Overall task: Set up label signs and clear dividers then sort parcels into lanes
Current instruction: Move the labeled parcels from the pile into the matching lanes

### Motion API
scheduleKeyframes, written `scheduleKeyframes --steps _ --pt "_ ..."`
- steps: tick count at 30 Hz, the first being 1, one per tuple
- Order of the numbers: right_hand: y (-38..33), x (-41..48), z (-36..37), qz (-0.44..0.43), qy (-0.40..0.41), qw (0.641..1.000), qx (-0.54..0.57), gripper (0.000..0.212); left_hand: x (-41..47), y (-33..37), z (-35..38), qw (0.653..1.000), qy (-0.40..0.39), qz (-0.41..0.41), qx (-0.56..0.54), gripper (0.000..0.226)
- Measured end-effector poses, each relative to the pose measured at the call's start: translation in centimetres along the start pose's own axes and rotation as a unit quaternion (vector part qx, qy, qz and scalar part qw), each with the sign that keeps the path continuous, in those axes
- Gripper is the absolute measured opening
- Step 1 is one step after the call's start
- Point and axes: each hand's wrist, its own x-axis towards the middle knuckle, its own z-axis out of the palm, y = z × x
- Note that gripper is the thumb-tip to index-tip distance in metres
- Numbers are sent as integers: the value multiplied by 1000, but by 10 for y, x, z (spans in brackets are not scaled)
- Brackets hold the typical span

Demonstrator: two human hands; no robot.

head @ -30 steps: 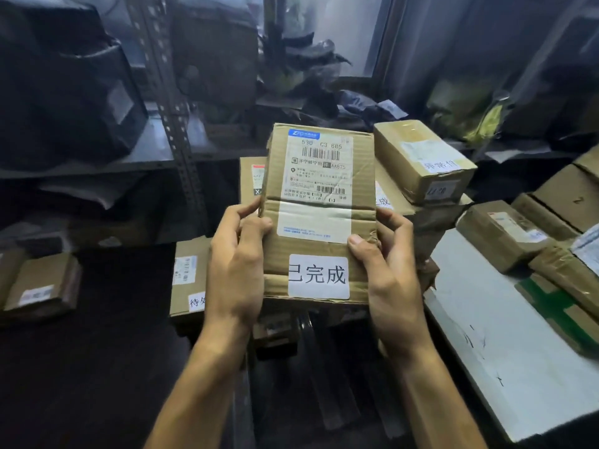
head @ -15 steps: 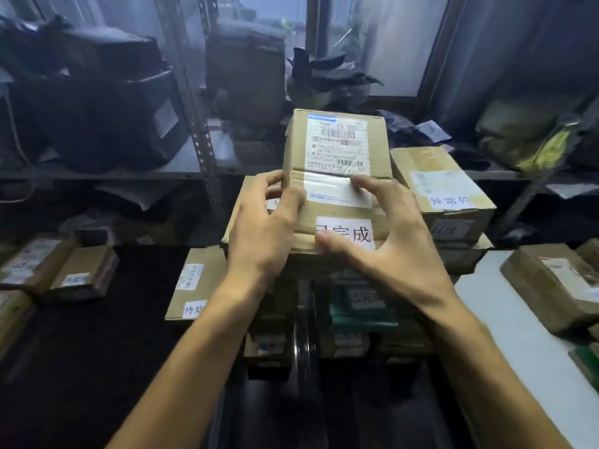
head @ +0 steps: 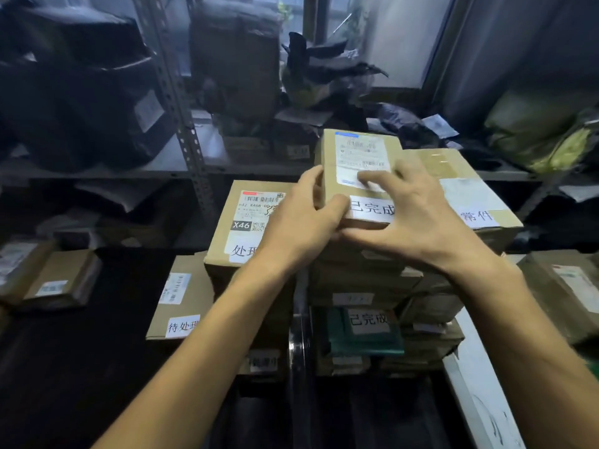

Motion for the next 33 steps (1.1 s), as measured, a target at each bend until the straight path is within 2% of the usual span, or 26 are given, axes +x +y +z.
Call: scheduleKeyframes --steps 2,6,10,16,23,26,33 --pt "3 -1 4 -12 -12 999 -41 102 -2 -3 4 999 19 12 37 68" --pt "3 -4 1 -24 14 998 -63 103 -4 -3 8 992 73 63 83 57" --pt "0 -9 -1 -37 5 998 -50 94 -8 1 8 990 55 90 91 48" --pt "2 -12 -9 -76 -18 997 -12 72 -18 9 18 992 52 71 95 45" --pt "7 -25 -11 -119 -12 992 -31 62 -33 14 25 997 57 55 15 42" --pt "2 -33 -11 -134 2 991 15 53 -44 14 26 996 59 62 -5 48" --pt "-15 -48 -4 -183 51 977 97 31 -63 12 18 995 66 48 -63 46"
